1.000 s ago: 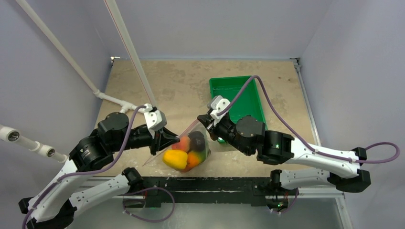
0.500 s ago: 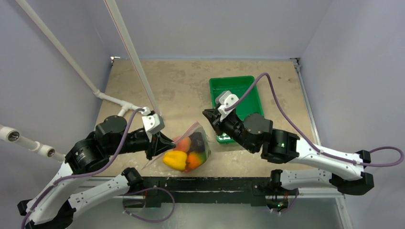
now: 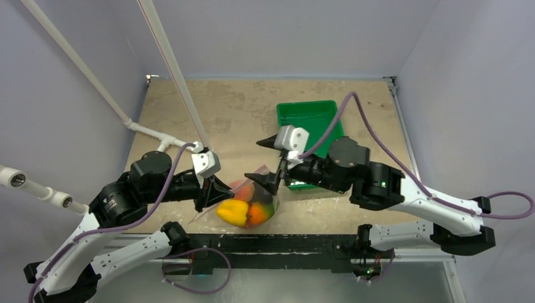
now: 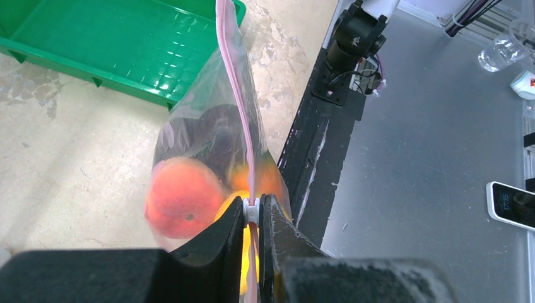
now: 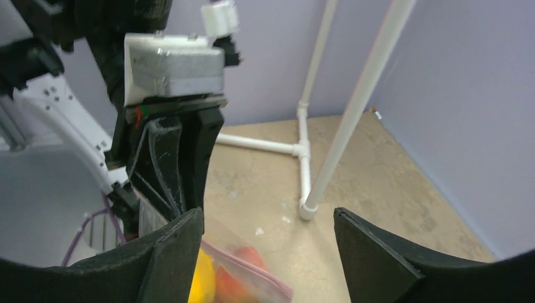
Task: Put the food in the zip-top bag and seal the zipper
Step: Zip the zipper food storage bag at the center of the board.
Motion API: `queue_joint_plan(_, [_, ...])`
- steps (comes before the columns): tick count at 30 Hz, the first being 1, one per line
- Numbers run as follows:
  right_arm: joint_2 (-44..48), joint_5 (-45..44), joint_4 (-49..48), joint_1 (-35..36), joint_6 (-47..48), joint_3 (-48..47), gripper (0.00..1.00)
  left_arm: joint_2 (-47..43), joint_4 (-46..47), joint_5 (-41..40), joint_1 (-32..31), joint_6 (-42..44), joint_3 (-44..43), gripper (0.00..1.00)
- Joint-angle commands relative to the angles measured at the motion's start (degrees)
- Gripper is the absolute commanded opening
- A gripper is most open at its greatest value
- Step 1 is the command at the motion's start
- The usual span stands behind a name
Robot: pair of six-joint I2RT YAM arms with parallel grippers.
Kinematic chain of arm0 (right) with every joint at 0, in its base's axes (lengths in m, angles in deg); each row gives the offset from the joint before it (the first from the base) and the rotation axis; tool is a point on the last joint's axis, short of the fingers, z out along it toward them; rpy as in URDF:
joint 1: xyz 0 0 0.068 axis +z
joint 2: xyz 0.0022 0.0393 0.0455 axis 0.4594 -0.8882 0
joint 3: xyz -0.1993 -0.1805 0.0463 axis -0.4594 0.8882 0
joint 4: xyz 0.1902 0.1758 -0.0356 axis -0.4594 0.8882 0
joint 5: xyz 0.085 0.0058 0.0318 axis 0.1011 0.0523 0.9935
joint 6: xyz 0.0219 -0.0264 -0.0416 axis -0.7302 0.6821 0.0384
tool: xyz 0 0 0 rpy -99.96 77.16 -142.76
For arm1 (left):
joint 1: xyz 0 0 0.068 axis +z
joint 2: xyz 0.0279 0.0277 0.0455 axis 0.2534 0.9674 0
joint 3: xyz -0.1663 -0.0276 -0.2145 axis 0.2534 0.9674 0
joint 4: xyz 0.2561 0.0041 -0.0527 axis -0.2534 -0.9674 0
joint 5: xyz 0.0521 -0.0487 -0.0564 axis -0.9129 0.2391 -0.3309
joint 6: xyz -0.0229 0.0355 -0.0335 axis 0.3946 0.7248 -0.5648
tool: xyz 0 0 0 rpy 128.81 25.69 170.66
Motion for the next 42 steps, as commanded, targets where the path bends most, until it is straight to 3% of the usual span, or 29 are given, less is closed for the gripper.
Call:
queue_joint_plan(1, [-3.4,5.4,3.4,0.0,2.5,0.9,0.80,-0.2,1.0,1.9,-0.2,1.0,-1.9,0.00])
queue_joint_plan(15, [4.0,18.0,-8.4,-3.6,1.1,14.8,0.87,-3.0,1.0,5.7,-0.2,1.5,-1.2,0.00])
queue_joint_plan(25, [5.5,20.7,-13.1,-3.9,-1.7,20.5,0.78,-3.4,1.1,6.1,-0.2,1.5,-1.1,0.00])
queue_joint_plan(30, [7.1,20.9,-17.0,-3.9,-3.0,23.5,0.68,-3.3,1.0,5.9,-0.2,1.4,-1.1,0.00])
queue_joint_plan(38, [7.8,19.8,-21.9,-4.1,-4.8,26.5,0.40,-3.3,1.1,6.0,-0.2,1.1,-1.1,0.00])
queue_joint_plan(42, [7.9,19.7,-24.1,-4.2,-5.3,28.0,0.34,-3.3,1.0,5.8,-0.2,1.1,-1.0,0.00])
